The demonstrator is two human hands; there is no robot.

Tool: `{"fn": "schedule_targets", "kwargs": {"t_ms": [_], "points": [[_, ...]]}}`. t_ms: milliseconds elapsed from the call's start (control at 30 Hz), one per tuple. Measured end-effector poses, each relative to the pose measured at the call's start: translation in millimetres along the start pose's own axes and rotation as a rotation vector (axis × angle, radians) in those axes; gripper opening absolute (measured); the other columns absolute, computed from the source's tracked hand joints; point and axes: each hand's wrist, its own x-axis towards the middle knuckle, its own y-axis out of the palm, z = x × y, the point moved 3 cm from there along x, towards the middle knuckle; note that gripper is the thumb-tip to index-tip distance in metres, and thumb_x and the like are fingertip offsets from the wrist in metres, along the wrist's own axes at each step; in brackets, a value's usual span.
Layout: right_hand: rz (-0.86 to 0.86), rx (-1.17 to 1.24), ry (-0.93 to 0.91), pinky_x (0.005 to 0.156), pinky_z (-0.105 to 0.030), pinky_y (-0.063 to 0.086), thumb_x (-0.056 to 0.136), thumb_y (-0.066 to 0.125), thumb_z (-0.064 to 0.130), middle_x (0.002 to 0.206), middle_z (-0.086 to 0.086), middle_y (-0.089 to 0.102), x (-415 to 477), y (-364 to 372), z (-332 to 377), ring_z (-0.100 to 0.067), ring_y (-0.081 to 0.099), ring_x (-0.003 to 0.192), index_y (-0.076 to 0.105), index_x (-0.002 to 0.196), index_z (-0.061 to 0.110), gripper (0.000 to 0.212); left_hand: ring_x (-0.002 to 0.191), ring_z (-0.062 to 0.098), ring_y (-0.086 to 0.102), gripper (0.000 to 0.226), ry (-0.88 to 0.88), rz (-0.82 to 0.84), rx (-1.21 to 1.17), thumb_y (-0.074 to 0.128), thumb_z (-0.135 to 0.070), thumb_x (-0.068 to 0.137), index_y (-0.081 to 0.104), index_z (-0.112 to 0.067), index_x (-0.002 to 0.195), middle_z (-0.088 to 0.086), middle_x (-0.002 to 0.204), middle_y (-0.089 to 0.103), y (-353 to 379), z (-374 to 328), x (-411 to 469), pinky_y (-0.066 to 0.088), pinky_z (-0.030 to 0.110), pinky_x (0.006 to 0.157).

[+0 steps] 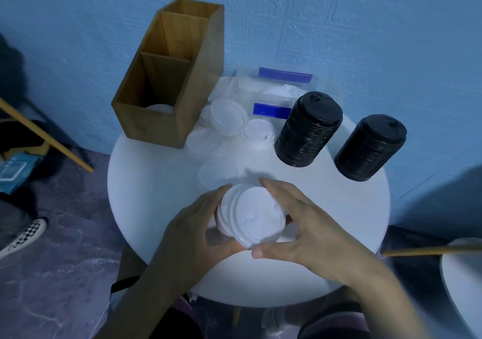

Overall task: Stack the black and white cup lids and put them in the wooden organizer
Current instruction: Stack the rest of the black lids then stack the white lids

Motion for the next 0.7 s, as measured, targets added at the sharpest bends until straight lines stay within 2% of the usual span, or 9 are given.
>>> {"fn": "schedule_targets", "kwargs": {"t_ms": [67, 133, 200, 267, 367, 467, 567, 700], "points": [[-0.022, -0.012, -0.019, 0.1, -0.001, 0.028, 0.073, 0.083, 0.057, 0.134, 0.045, 0.024, 0.1, 0.6, 0.5, 0.017, 0.032, 0.126, 0.022, 0.156, 0.045, 0.104, 0.121, -0.023, 0.043, 0.078, -0.003, -0.001, -0.018, 0.053, -0.086, 0.076, 0.04, -0.044, 0.141, -0.046, 0.134, 0.045, 0.9, 0.4, 0.2, 0.035, 0.002, 0.1], [-0.118, 0.02, -0.038, 0.105, -0.011, 0.034, 0.073, 0.079, 0.062, 0.133, 0.04, 0.03, 2.5, -3.2, -0.8, 0.01, 0.038, 0.127, 0.028, 0.156, 0.04, 0.1, 0.118, -0.027, 0.042, 0.084, -0.026, 0.029, -0.034, 0.059, -0.088, 0.069, 0.034, -0.051, 0.141, -0.052, 0.133, 0.04, -0.5, -0.2, 1.6, 0.037, 0.006, 0.098], [-0.218, 0.059, -0.015, 0.104, -0.018, 0.039, 0.068, 0.072, 0.075, 0.133, 0.037, 0.036, 4.0, -9.9, -2.5, 0.009, 0.041, 0.126, 0.031, 0.155, 0.041, 0.102, 0.115, -0.02, 0.046, 0.089, -0.043, 0.062, -0.029, 0.068, -0.081, 0.063, 0.038, -0.049, 0.141, -0.043, 0.131, 0.047, -2.4, -2.7, 1.2, 0.037, 0.005, 0.093], [-0.261, 0.064, 0.02, 0.096, -0.016, 0.04, 0.065, 0.068, 0.082, 0.13, 0.036, 0.04, 3.9, -11.6, -0.5, 0.012, 0.042, 0.122, 0.032, 0.151, 0.048, 0.099, 0.113, -0.013, 0.048, 0.089, -0.04, 0.079, 0.01, 0.071, -0.077, 0.06, 0.04, -0.047, 0.138, -0.038, 0.129, 0.05, -3.4, -6.1, 0.0, 0.036, 0.005, 0.09], [-0.273, 0.041, 0.019, 0.088, -0.014, 0.04, 0.062, 0.069, 0.082, 0.121, 0.03, 0.045, 3.0, -1.7, 7.0, 0.01, 0.046, 0.115, 0.039, 0.13, 0.063, 0.076, 0.098, -0.008, 0.051, 0.091, -0.047, 0.051, 0.068, 0.07, -0.08, 0.054, 0.041, -0.044, 0.131, -0.035, 0.118, 0.05, -3.7, -11.2, -1.9, 0.035, 0.006, 0.084], [-0.277, 0.04, 0.016, 0.086, -0.015, 0.04, 0.062, 0.071, 0.079, 0.119, 0.027, 0.044, 5.0, 9.9, 11.0, 0.006, 0.047, 0.112, 0.041, 0.128, 0.058, 0.076, 0.091, -0.008, 0.051, 0.09, -0.058, 0.045, 0.087, 0.068, -0.083, 0.051, 0.04, -0.043, 0.126, -0.034, 0.114, 0.049, -4.1, -13.2, -2.1, 0.033, 0.006, 0.083], [-0.304, 0.057, 0.021, 0.085, -0.012, 0.039, 0.061, 0.072, 0.078, 0.121, 0.029, 0.042, 6.5, 12.6, 10.4, 0.01, 0.045, 0.113, 0.041, 0.127, 0.056, 0.076, 0.109, -0.018, 0.049, 0.084, -0.041, 0.074, 0.045, 0.071, -0.077, 0.056, 0.034, -0.057, 0.128, -0.043, 0.12, 0.048, -7.2, -11.8, -2.5, 0.035, 0.003, 0.083], [-0.293, 0.037, 0.002, 0.089, -0.012, 0.038, 0.062, 0.07, 0.08, 0.126, 0.034, 0.038, 5.2, 12.0, 8.8, 0.014, 0.043, 0.116, 0.04, 0.131, 0.054, 0.08, 0.117, -0.017, 0.047, 0.079, -0.03, 0.095, 0.008, 0.07, -0.07, 0.067, 0.039, -0.05, 0.137, -0.042, 0.131, 0.047, -9.1, -7.9, -3.7, 0.035, 0.001, 0.089]]}}
